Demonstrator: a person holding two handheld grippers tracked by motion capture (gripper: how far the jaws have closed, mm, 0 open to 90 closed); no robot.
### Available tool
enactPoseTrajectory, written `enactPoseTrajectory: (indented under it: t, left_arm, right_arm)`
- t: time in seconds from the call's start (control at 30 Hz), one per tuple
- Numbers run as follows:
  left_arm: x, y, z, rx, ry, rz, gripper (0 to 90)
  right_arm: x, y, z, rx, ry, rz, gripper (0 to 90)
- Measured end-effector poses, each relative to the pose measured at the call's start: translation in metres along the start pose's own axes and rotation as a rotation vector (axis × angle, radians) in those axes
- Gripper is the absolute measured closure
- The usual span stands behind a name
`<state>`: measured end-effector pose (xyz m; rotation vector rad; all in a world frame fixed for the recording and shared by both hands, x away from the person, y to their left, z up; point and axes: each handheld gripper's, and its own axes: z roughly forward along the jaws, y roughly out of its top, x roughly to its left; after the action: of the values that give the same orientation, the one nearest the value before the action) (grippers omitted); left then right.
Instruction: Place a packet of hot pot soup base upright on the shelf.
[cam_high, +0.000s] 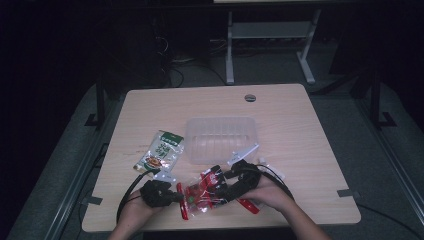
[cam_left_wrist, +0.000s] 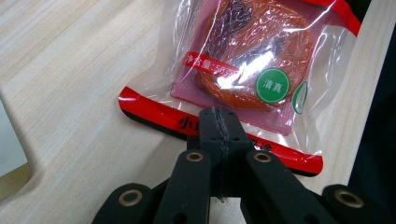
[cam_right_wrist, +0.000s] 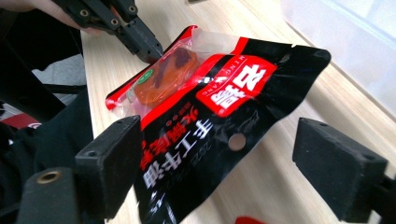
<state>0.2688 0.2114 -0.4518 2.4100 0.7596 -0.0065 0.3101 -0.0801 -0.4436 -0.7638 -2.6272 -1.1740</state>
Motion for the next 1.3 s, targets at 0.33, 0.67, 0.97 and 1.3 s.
enactPoseTrajectory:
  t: [0.33,0.67,0.97,1.3]
  left_arm:
    - [0.001,0.000,0.000,-0.005,-0.006,-0.005,89.9]
    - [0.001,-0.001,0.000,-0.008,-0.010,-0.013,89.9]
    - [0.002,-0.001,0.000,-0.006,-0.014,-0.017,90.0]
    - [0.001,0.000,0.000,-0.005,-0.001,0.016,89.9]
  right_arm:
    - [-0.006,-0.004,0.007,0.015,0.095,0.041,42.8]
    - [-0.007,-0.016,-0.004,0.011,0.158,0.071,50.6]
    - [-0.015,-0.008,-0.001,-0.046,0.156,0.102,67.6]
    - [-0.011,-0.005,-0.002,-0.071,0.190,0.058,89.4]
